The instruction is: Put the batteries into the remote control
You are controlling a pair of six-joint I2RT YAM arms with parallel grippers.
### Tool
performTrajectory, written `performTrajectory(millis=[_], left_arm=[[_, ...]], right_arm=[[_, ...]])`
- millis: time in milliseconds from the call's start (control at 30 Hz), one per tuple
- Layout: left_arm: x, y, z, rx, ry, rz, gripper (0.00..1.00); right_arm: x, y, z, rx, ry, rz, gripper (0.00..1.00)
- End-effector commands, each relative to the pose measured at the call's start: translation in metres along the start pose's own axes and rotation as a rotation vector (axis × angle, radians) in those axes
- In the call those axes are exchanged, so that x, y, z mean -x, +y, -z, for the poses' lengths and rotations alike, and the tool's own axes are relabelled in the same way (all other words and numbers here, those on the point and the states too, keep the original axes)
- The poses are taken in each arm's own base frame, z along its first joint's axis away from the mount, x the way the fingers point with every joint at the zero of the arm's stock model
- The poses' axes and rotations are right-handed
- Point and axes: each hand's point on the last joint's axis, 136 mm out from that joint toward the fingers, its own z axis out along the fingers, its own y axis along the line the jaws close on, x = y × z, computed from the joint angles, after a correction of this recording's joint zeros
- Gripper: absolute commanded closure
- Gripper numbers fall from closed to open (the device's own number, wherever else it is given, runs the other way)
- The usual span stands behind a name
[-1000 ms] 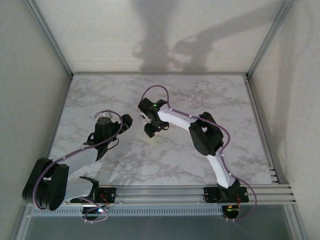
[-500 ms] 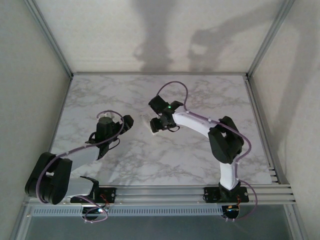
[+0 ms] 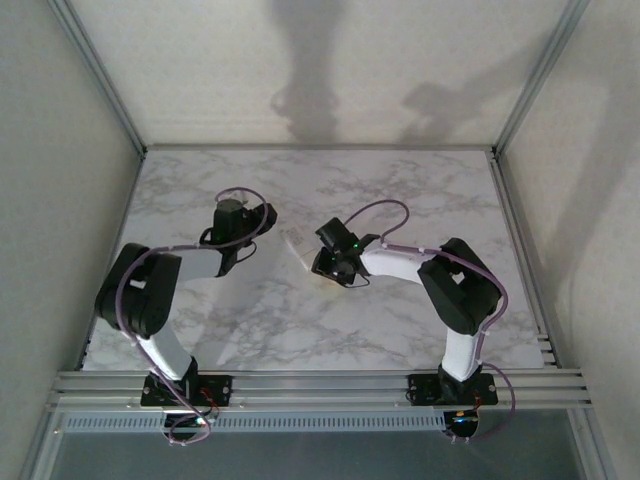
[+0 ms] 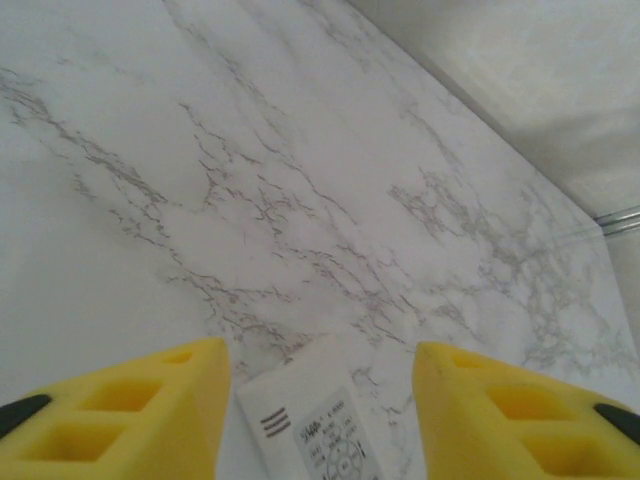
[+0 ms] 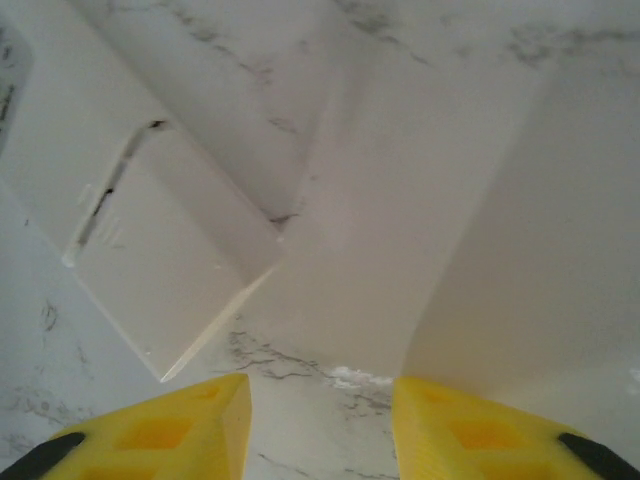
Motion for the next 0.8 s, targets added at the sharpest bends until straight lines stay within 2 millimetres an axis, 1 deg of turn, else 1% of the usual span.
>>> performTrajectory(millis=[0, 100, 167, 267, 367, 633, 767], left_arm=[[0.009, -0.009, -0.015, -0.045, -0.005, -0.039, 0.53], [0.004, -0.009, -0.030, -0.066, 0.028, -0.041, 0.56], [-0.002, -0.012, -0.038, -0.094, 0.058, -0.037, 0.54], [-0.010, -0.010, -0.046, -0.099, 0.095, -0.037, 0.52], [-0.015, -0.005, -0.048, -0.090, 0.111, -0.034, 0.52], [-0.024, -0.004, -0.051, -0.099, 0.138, -0.032, 0.51], [-0.027, -0.003, -0.050, -0.101, 0.143, -0.032, 0.51]], right_arm=[[0.016, 0.034, 0.016, 0.153, -0.075, -0.130, 0.59], [0.018, 0.037, 0.015, 0.165, -0.083, -0.155, 0.61], [0.021, 0.039, 0.015, 0.167, -0.090, -0.165, 0.61], [0.022, 0.041, 0.012, 0.144, -0.076, -0.163, 0.61], [0.019, 0.038, 0.006, 0.110, -0.051, -0.168, 0.65], [0.018, 0.039, -0.004, 0.085, -0.031, -0.181, 0.65], [0.016, 0.034, -0.007, 0.054, -0.025, -0.191, 0.66]])
